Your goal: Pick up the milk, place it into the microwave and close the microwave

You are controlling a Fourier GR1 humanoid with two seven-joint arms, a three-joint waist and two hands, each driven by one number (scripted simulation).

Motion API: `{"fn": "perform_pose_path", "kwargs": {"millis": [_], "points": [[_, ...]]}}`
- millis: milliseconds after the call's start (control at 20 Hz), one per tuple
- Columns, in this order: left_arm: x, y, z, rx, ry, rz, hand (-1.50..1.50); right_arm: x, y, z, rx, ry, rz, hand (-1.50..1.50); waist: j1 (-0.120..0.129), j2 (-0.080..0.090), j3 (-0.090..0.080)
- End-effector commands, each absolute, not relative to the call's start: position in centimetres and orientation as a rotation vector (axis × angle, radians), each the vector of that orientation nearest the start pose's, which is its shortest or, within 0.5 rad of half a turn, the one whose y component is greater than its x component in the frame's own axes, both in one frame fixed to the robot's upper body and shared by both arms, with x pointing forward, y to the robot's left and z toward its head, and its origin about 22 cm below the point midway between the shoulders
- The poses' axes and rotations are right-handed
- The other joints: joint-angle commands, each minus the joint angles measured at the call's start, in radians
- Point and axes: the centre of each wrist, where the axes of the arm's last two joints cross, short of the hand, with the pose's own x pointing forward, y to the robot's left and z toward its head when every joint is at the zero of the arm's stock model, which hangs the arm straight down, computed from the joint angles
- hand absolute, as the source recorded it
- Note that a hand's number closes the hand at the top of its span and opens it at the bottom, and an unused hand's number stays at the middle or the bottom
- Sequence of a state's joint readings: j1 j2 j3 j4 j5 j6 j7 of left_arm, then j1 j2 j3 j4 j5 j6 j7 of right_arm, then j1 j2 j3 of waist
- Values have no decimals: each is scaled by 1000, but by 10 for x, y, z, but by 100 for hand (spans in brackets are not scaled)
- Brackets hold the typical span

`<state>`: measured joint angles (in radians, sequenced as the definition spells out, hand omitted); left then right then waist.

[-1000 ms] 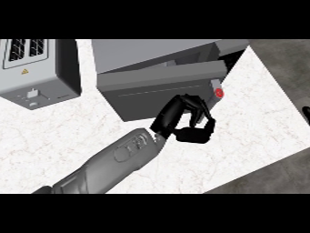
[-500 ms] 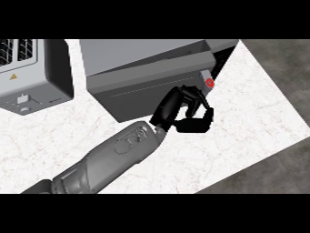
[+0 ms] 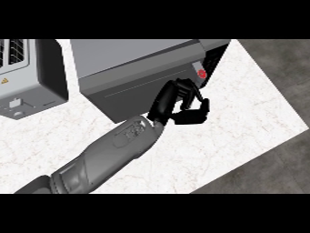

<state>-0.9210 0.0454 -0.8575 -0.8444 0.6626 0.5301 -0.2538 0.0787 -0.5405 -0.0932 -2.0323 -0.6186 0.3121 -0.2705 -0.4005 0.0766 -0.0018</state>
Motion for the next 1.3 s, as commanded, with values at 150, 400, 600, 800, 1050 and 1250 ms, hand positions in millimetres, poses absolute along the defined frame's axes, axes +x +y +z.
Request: {"fn": "perform_pose_path", "kwargs": {"millis": [150, 400, 600, 800, 1050, 1250], "points": [[351, -18, 80, -253, -1807, -460, 150, 210, -327, 158, 400, -2189, 376, -150, -31, 8, 1], [352, -19, 83, -227, -1812, -435, 150, 213, -329, 163, 422, -2190, 376, -150, -40, 8, 3], [355, -19, 84, -204, -1812, -415, 150, 215, -332, 168, 442, -2197, 382, -150, -47, 12, 4], [355, -20, 85, -204, -1812, -412, 150, 215, -333, 171, 450, -2179, 392, -150, -58, 12, 2], [355, -20, 84, -198, -1807, -394, 150, 216, -335, 175, 472, -2181, 383, -150, -64, 9, 2], [367, -1, 69, -3, -1715, -148, 150, 217, -340, 179, 458, -2185, 367, -150, -10, 2, 1]]}}
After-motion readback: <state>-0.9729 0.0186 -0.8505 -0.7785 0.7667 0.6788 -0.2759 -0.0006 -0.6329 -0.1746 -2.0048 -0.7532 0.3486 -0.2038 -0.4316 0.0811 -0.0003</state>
